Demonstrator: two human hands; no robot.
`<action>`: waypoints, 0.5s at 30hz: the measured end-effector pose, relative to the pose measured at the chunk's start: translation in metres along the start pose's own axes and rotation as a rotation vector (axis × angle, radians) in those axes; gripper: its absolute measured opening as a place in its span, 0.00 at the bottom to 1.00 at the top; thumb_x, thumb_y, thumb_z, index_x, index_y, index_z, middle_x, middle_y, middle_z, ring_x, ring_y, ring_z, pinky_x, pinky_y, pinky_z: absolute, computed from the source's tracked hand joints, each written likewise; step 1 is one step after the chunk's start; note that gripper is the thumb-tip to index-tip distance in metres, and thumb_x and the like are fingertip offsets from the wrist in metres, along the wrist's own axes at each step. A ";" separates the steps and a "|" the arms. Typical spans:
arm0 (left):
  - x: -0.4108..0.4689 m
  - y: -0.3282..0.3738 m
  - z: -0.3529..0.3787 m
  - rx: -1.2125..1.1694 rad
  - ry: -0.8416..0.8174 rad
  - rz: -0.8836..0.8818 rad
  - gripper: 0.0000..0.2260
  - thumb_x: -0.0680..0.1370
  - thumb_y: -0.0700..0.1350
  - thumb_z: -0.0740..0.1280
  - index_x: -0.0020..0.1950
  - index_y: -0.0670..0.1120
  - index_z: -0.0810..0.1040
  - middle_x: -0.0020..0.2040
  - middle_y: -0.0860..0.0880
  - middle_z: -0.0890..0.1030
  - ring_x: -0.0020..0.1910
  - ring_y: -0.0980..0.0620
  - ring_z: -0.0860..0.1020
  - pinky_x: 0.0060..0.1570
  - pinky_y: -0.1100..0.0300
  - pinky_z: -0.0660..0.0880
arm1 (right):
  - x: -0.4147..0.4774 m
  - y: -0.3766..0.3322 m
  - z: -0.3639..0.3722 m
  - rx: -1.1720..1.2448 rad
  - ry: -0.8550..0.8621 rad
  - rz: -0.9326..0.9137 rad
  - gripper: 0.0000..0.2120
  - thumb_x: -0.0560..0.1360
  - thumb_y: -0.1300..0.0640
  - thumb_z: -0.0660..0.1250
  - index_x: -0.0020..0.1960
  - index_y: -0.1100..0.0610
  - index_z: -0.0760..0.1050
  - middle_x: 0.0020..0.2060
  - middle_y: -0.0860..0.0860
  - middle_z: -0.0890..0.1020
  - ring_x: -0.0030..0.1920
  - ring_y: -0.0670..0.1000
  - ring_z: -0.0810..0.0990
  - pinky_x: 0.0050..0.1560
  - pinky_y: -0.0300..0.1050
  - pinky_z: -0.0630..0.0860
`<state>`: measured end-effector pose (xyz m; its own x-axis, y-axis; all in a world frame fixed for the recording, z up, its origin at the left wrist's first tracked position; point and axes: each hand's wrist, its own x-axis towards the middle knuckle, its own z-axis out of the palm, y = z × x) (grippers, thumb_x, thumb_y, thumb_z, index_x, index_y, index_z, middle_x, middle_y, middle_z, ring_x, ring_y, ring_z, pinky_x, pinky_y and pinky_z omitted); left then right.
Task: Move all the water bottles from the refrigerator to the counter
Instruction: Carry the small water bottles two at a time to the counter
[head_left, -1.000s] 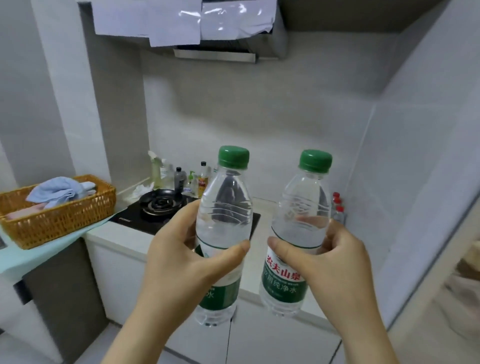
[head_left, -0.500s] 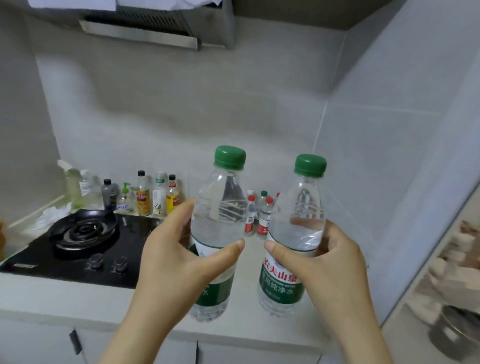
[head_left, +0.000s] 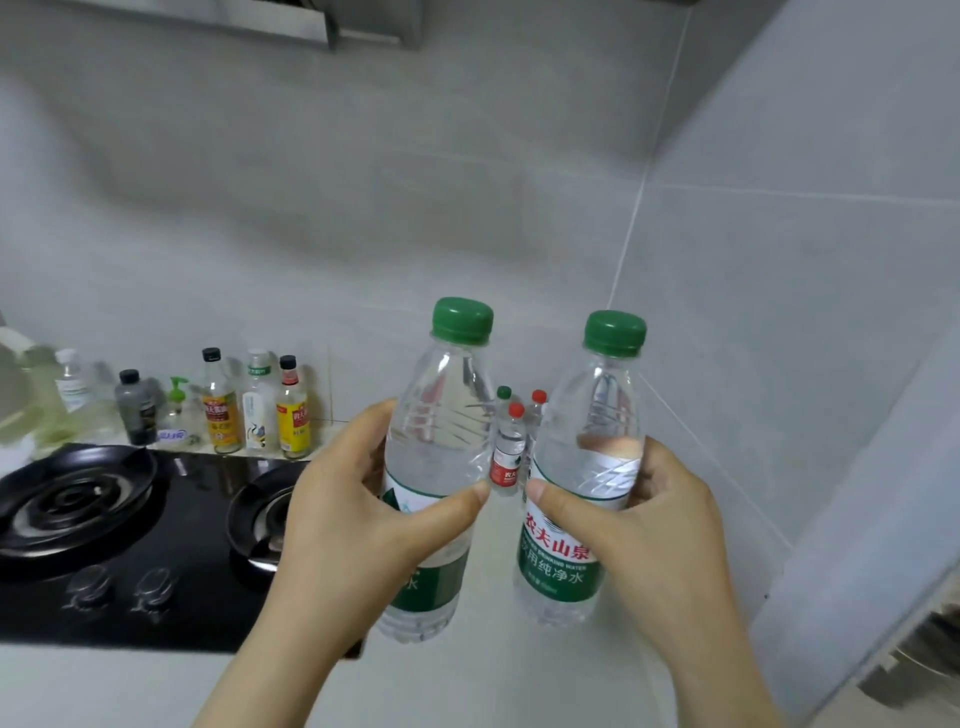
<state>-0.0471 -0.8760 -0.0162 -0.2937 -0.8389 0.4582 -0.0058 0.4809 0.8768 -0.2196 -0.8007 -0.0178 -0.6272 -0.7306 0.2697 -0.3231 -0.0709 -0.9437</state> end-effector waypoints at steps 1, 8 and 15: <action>0.010 -0.003 0.005 0.001 0.004 0.000 0.21 0.61 0.46 0.81 0.50 0.57 0.80 0.45 0.61 0.85 0.44 0.63 0.83 0.43 0.68 0.79 | 0.012 0.003 0.001 0.004 -0.004 -0.002 0.23 0.55 0.53 0.82 0.48 0.44 0.81 0.40 0.38 0.85 0.41 0.40 0.84 0.43 0.42 0.82; 0.069 -0.031 0.046 0.022 0.037 -0.030 0.20 0.62 0.43 0.80 0.50 0.56 0.80 0.44 0.60 0.85 0.43 0.62 0.83 0.43 0.67 0.79 | 0.094 0.029 0.003 0.022 -0.036 -0.008 0.25 0.51 0.49 0.81 0.47 0.44 0.81 0.46 0.42 0.86 0.44 0.43 0.85 0.47 0.48 0.83; 0.109 -0.067 0.064 0.057 0.034 -0.080 0.19 0.62 0.43 0.79 0.50 0.55 0.80 0.43 0.61 0.85 0.41 0.63 0.83 0.39 0.69 0.78 | 0.145 0.059 0.014 0.003 -0.065 0.048 0.24 0.52 0.51 0.81 0.47 0.45 0.81 0.41 0.40 0.86 0.41 0.42 0.85 0.45 0.47 0.83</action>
<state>-0.1402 -0.9829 -0.0347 -0.2574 -0.8831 0.3923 -0.0829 0.4247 0.9015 -0.3195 -0.9205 -0.0370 -0.5944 -0.7760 0.2111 -0.2916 -0.0366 -0.9558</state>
